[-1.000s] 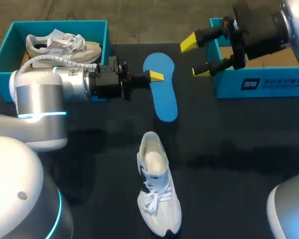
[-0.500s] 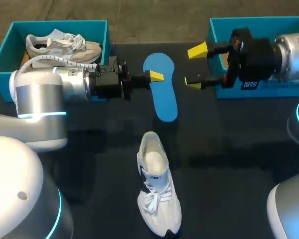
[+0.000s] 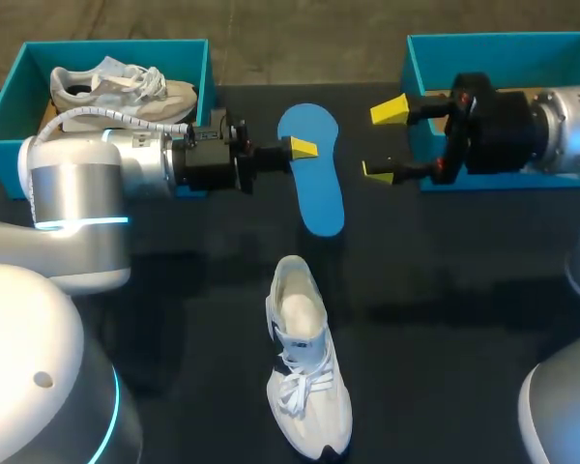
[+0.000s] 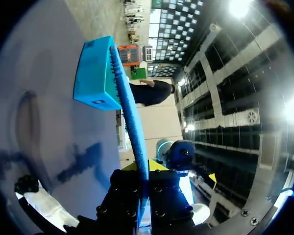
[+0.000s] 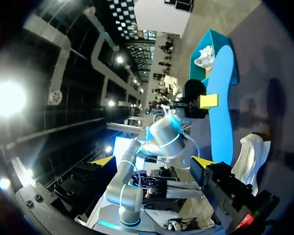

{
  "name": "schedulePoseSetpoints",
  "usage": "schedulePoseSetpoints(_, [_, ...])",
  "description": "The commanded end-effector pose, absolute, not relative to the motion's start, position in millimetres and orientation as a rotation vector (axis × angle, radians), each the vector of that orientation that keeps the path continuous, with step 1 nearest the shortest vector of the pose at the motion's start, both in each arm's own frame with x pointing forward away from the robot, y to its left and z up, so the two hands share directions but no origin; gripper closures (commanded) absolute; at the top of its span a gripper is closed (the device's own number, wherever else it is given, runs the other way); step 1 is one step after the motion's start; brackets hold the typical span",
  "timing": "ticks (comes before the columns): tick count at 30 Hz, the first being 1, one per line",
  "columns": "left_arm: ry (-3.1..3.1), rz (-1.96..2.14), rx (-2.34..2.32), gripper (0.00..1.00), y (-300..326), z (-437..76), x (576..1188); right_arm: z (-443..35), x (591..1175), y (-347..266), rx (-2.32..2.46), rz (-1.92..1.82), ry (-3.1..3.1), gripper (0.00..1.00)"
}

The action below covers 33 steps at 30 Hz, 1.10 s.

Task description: Take the shoe out of the shoebox, open the shoe tongue, remove and reinsert the insole, then place the shoe into the shoebox

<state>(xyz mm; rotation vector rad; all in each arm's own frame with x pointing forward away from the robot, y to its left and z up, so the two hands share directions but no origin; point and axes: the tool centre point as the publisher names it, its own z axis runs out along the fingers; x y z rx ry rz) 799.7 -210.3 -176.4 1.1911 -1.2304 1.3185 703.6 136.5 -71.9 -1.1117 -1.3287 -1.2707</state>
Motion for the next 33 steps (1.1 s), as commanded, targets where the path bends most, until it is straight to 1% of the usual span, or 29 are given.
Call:
schedulePoseSetpoints(1, [-1.309,1.367,1.096,1.0,-206,-176,802,-72,702,137,-1.115,-1.272,-1.327,0.0])
schedulePoseSetpoints(9, [-1.63,1.6,0.842,1.0,-189,-168,812,-72,702,137,-1.115,-1.272,-1.327,0.0])
schedulePoseSetpoints(18, [-1.987,1.826,0.591,1.0,-183,-153,801,-72,702,137,-1.115,-1.272,-1.327,0.0])
schedulePoseSetpoints(22, [-2.098,1.92,0.401,1.0,-179,-146,795,-72,702,137,-1.115,-1.272,-1.327,0.0])
schedulePoseSetpoints(30, [-2.149,1.98,0.082,1.0,-174,-133,798,-72,702,137,-1.115,-1.272,-1.327,0.0])
schedulePoseSetpoints(33, [-2.149,1.98,0.082,1.0,-174,-133,798,-72,702,137,-1.115,-1.272,-1.327,0.0])
